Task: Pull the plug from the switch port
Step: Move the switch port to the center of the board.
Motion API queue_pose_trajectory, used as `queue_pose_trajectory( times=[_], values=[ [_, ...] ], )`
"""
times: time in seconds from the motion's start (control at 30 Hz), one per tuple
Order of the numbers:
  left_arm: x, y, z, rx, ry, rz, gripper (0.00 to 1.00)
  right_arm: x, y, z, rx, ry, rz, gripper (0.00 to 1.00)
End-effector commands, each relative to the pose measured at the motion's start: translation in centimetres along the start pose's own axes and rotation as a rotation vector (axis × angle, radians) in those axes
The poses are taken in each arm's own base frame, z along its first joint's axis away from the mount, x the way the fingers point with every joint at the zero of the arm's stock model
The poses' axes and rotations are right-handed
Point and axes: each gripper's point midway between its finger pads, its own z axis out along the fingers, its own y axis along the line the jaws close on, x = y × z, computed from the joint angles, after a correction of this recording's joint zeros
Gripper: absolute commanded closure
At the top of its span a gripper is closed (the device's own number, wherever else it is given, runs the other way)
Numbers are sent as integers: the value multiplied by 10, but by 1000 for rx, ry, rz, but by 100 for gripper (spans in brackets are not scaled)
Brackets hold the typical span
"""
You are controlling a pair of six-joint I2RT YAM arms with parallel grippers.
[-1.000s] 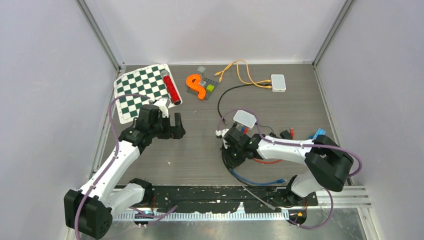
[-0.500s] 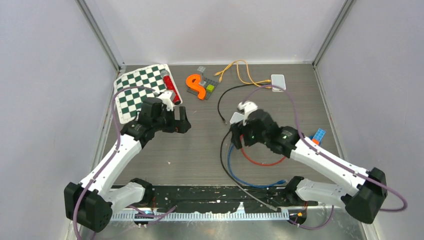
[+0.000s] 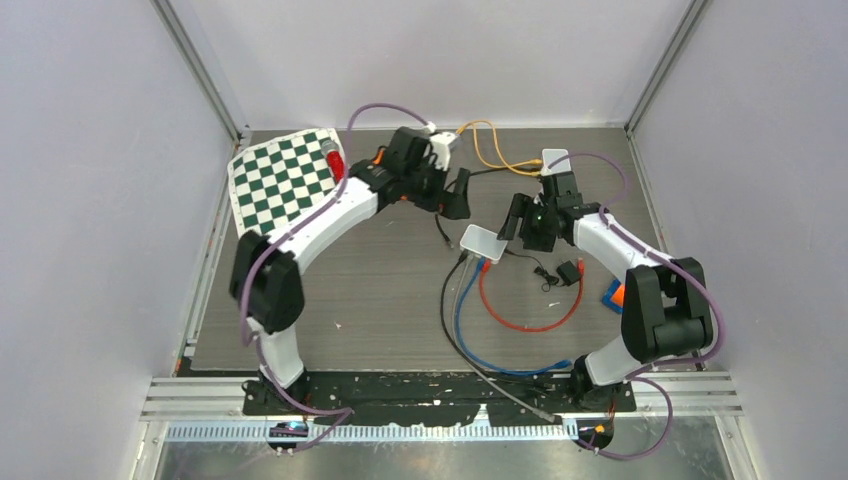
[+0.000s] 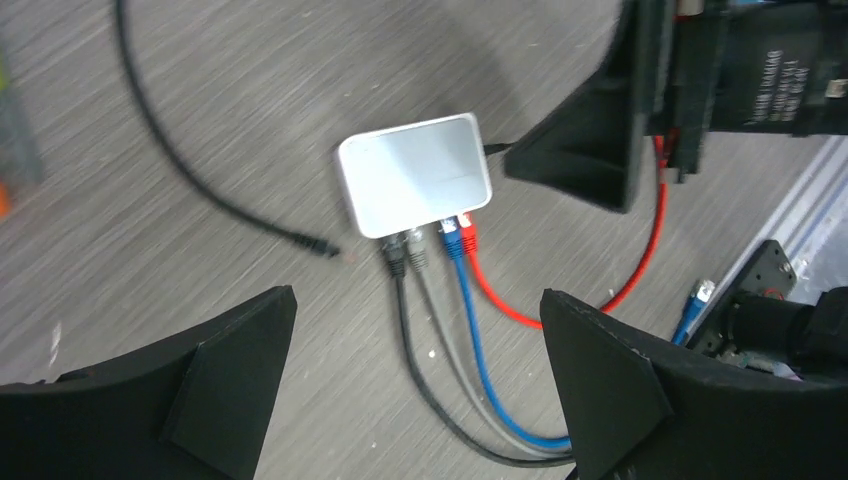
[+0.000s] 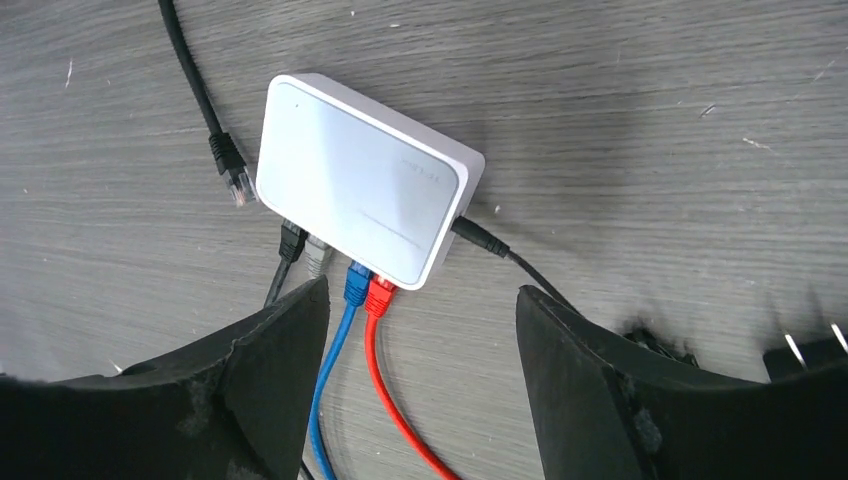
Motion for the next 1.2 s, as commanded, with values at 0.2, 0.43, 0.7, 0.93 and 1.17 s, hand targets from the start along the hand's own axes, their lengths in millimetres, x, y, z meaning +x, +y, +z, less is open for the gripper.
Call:
queue_pose_trajectory(
  times=[0.2, 0.43, 0.7, 0.93, 1.17],
  values=[
    [10, -23, 81, 164, 157, -59, 10, -49, -2, 9, -73, -94, 91, 26],
    [33, -8, 102, 121, 211, -117, 10, -51, -11, 23, -67, -81, 120, 28],
    [41, -6, 123, 150, 272, -131, 9, -44, -10, 40, -98, -31, 128, 28],
    [54, 2, 134, 136, 303, -149, 11, -38, -2, 51, -166, 24, 137, 30],
    [75, 3, 135, 160, 334, -177, 16, -21, 5, 57, -237, 90, 142, 35]
  ],
)
